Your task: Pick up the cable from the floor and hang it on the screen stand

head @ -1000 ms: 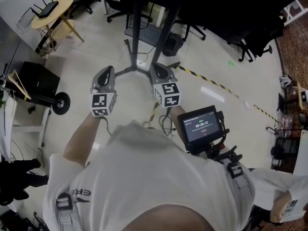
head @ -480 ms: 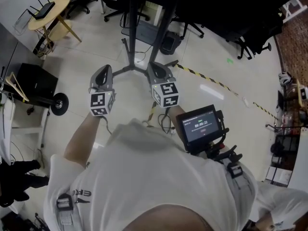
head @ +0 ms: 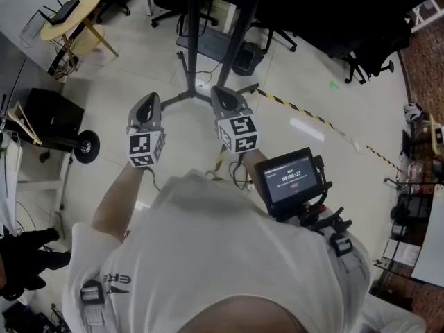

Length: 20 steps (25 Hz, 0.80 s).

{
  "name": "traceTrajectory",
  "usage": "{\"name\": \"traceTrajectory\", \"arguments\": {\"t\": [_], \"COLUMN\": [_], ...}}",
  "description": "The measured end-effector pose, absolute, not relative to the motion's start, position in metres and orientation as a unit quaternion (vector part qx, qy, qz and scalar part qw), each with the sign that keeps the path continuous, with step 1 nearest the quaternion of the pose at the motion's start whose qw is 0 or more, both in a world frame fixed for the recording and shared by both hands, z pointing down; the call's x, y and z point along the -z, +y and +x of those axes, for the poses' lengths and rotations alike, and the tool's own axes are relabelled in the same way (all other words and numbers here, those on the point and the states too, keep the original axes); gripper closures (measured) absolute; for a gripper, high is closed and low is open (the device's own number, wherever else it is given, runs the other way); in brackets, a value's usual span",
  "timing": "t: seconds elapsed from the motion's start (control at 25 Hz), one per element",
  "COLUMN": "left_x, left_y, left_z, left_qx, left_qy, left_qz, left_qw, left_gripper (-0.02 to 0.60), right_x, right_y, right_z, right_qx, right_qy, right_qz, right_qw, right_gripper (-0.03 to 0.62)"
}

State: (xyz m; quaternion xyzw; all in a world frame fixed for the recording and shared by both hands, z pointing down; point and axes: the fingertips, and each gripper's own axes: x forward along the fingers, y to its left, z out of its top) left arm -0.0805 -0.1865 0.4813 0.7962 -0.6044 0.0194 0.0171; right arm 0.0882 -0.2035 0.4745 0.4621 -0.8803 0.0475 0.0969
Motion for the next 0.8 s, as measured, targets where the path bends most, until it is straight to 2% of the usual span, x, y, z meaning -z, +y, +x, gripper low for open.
{"name": "traceTrajectory", "arguments": {"t": [0.8], "left_x": [-0.475], "left_y": [-0.187], "left_z": [-0.085], "left_qx": [-0.018], "left_qy": [-0.608], "left_qz": [0.793], "left_qw": [0.019], "left_gripper": [0.578], "right_x": [-0.465], "right_y": [-0.211], "right_z": [0.075], "right_qx": [-0.038], "right_qy": [-0.885], "right_qz": [0.453], "right_qw": [0.099], "right_gripper": [0.582]}}
